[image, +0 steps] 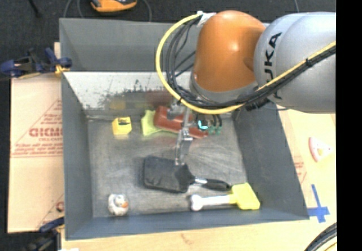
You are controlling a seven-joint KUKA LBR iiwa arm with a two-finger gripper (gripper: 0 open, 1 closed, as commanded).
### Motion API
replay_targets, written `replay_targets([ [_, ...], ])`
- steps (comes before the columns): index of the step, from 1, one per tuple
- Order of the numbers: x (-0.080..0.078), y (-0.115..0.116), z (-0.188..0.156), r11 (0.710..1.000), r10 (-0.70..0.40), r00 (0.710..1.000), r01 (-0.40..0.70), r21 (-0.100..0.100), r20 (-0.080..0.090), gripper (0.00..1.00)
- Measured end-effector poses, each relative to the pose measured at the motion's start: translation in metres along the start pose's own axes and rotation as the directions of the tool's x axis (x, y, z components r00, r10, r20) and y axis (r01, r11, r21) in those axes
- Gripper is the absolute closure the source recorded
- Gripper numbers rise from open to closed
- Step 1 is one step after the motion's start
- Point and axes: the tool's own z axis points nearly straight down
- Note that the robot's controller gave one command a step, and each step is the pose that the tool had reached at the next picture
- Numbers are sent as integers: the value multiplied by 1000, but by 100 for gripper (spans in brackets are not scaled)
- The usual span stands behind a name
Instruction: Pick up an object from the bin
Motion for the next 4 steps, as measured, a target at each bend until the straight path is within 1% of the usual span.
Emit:
replay_targets([
  [1, -2, -1, -5, 1000, 2, 1000, -2, -1, 8, 0],
  [2, -19, -12, 51, 996, 94, 996, -94, -2, 12, 0],
  [3, 28, -15, 127, 996, 86, 996, -86, -1, 9, 0],
  [4, -10, -73, 154, 998, 67, 998, -67, -1, 2, 0],
])
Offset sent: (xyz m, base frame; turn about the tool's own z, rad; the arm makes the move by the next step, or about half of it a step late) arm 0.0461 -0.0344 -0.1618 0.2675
